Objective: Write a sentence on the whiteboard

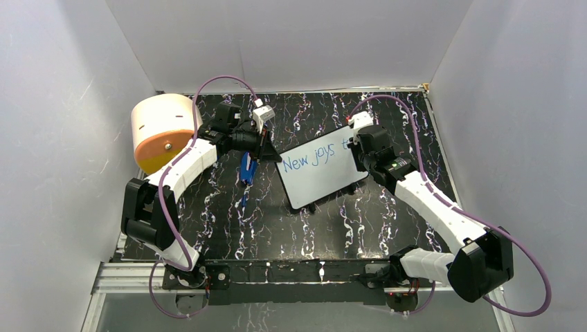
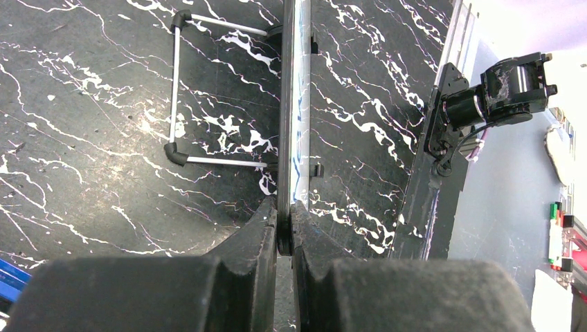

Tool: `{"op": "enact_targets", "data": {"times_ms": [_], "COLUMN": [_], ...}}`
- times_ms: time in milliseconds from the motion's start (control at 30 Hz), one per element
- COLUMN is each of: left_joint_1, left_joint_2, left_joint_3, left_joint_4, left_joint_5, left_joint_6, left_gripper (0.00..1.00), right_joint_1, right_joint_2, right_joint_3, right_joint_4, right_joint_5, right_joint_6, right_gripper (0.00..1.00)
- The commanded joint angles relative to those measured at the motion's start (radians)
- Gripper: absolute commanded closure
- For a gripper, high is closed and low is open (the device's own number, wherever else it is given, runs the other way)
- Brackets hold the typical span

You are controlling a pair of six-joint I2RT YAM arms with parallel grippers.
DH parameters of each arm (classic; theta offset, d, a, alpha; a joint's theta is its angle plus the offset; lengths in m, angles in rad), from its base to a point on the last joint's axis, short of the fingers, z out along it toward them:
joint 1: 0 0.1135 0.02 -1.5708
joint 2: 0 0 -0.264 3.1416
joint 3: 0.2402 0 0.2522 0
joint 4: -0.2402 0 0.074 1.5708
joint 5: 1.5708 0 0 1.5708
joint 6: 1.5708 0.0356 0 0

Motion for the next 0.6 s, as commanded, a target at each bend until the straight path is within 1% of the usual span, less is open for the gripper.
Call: {"op": "enact_targets", "data": {"times_ms": [0,567], "left_joint_1": [-0.006,-0.006], "left_joint_2": [0.01,0.013], "left_joint_3": [0.007,0.008], "left_joint_4": [-0.057,-0.058], "left_joint_5": [-0.031,-0.033], "left_joint_6": [0.049,0.047], "left_gripper": [1.0,1.0], "right_joint_1": [-0.005,-0.005], "right_joint_2": [0.013,0.014], "right_joint_3": [0.044,0.08], "right_joint_4": [0.084,0.093], "right_joint_5": [0.011,-0.032], "right_joint_6": [-0.011,-0.017], "right_gripper": [1.0,1.0]}}
